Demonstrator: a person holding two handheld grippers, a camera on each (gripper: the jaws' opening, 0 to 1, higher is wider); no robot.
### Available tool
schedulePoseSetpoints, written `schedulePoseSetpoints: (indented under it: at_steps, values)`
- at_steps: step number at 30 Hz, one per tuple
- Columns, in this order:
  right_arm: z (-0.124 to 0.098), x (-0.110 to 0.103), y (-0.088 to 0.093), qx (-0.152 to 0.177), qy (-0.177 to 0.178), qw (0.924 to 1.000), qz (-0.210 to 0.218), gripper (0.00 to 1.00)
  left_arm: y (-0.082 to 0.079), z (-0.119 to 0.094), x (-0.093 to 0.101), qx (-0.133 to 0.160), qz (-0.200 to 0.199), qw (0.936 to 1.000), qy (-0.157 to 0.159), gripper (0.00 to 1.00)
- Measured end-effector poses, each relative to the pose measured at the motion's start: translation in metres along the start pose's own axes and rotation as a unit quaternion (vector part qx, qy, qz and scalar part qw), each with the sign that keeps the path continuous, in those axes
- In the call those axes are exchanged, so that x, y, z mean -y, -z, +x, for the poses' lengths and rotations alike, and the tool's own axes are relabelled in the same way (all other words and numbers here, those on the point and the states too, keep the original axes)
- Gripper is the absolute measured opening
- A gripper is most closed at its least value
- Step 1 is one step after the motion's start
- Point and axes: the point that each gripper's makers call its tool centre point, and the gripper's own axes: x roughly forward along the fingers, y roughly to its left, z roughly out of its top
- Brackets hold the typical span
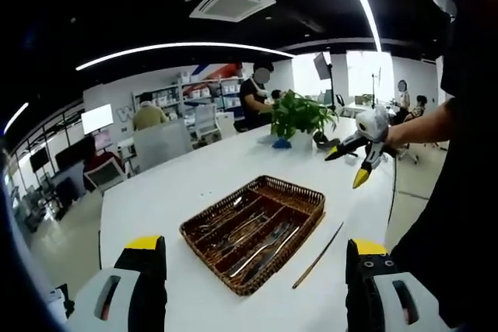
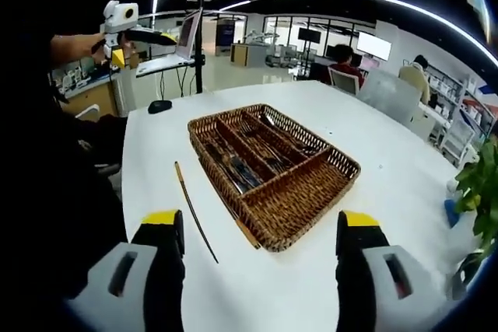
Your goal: Arrange the knives, forks, and spoons in their matching storage slots by inserting each utensil handle-first until every utensil is classified and aligned in the correct compartment
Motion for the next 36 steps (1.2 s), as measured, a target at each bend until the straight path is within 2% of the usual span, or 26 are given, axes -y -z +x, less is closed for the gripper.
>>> schedulePoseSetpoints:
  at_steps: [2,5,8,9,10,13,16,20,24,25,27,30,31,36]
  values:
    - [0.005,-0.002,0.007,-0.004,-0.001,1.0000,0.001,0.73,0.004,0.000,0.002,-0.005,0.002,1.0000,0.003,1.00]
    - [0.016,-0.005,0.022,-0.006,-0.004,0.9996,-0.026,0.62,0.003,-0.001,0.002,-0.003,-0.004,1.0000,0.003,1.00]
    - [0.029,-0.011,0.042,-0.016,-0.015,0.9998,0.001,0.56,0.000,-0.004,0.003,-0.003,-0.004,1.0000,0.004,1.00]
    - [0.032,-0.014,0.051,-0.030,-0.020,0.9993,0.011,0.53,-0.003,-0.006,0.005,0.000,-0.005,1.0000,0.005,1.00]
    - [0.034,-0.015,0.053,-0.031,-0.021,0.9993,0.008,0.50,-0.004,-0.007,0.006,0.001,-0.004,1.0000,0.005,1.00]
    - [0.042,-0.020,0.062,-0.039,-0.030,0.9980,0.040,0.48,-0.008,-0.012,0.009,0.004,-0.004,1.0000,0.005,1.00]
    - [0.049,-0.021,0.069,-0.048,-0.035,0.9971,0.048,0.44,-0.010,-0.017,0.009,0.003,-0.001,1.0000,0.004,1.00]
    - [0.055,-0.024,0.074,-0.054,-0.044,0.9964,0.048,0.44,-0.011,-0.025,0.005,0.005,-0.002,1.0000,-0.006,1.00]
    - [0.064,-0.027,0.086,-0.075,-0.049,0.9939,0.064,0.44,-0.006,-0.031,0.003,-0.002,-0.002,0.9999,-0.010,1.00]
    - [0.067,-0.028,0.088,-0.077,-0.052,0.9932,0.070,0.41,-0.004,-0.032,0.000,-0.002,-0.002,0.9999,-0.011,1.00]
    - [0.071,-0.022,0.086,-0.070,-0.032,0.9954,0.057,0.35,-0.001,-0.035,-0.002,-0.005,-0.005,0.9999,-0.013,1.00]
    - [0.076,-0.024,0.085,-0.068,-0.040,0.9944,0.071,0.37,0.003,-0.038,-0.004,-0.008,-0.011,0.9998,-0.014,1.00]
    - [0.077,-0.025,0.089,-0.080,-0.043,0.9934,0.071,0.37,0.004,-0.039,-0.004,-0.011,-0.010,0.9998,-0.015,1.00]
    - [0.077,-0.024,0.093,-0.076,-0.048,0.9938,0.065,0.31,0.008,-0.044,-0.008,-0.019,-0.009,0.9996,-0.019,1.00]
